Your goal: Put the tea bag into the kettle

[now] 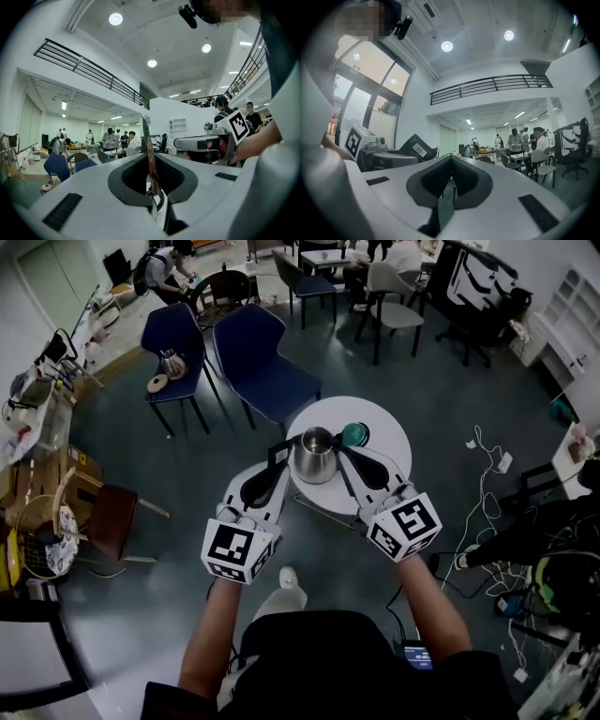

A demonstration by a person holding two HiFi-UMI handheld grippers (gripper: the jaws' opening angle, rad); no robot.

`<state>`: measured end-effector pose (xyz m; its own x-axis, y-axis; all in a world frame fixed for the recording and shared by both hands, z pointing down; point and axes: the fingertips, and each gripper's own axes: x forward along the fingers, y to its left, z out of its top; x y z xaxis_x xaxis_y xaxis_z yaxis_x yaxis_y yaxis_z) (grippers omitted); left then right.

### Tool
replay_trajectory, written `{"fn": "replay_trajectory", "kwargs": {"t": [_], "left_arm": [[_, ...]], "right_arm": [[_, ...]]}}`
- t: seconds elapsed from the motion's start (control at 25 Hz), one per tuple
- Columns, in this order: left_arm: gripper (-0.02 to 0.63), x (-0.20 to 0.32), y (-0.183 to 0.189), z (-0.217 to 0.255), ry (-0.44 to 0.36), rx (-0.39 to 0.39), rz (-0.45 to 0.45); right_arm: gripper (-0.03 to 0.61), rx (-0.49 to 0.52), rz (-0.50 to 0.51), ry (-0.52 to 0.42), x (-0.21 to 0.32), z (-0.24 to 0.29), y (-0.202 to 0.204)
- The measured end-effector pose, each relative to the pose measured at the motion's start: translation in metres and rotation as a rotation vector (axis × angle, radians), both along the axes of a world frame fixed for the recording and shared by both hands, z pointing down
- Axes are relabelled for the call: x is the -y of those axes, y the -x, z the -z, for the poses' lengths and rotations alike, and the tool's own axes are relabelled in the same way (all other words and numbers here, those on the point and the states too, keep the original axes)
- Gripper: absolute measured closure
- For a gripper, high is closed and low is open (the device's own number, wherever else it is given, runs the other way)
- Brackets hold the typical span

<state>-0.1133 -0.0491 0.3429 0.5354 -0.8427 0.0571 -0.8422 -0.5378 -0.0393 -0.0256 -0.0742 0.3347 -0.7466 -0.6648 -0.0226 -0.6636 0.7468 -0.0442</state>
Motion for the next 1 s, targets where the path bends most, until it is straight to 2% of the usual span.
{"fn": "replay_trajectory", "kwargs": {"t": [0.36,0.48,1.0], "left_arm": [[0.577,0.045,0.043,0.005,0.01,-0.017,-0.019],[0.577,0.058,0.057,0.004,0.009,-0.023,-0.015],[0.577,0.096,0.08,-0.009,0.031,-0.036,-0.08]], "right_arm": [[0.56,0.021,-0.037,0.028,0.048,0.006,0.036],[0.56,-0.005,-0.056,0.024,0.062,0.003,0.045],[0.56,-0.055,-0.126,0.024,0.094,-0.004,0.066]]}}
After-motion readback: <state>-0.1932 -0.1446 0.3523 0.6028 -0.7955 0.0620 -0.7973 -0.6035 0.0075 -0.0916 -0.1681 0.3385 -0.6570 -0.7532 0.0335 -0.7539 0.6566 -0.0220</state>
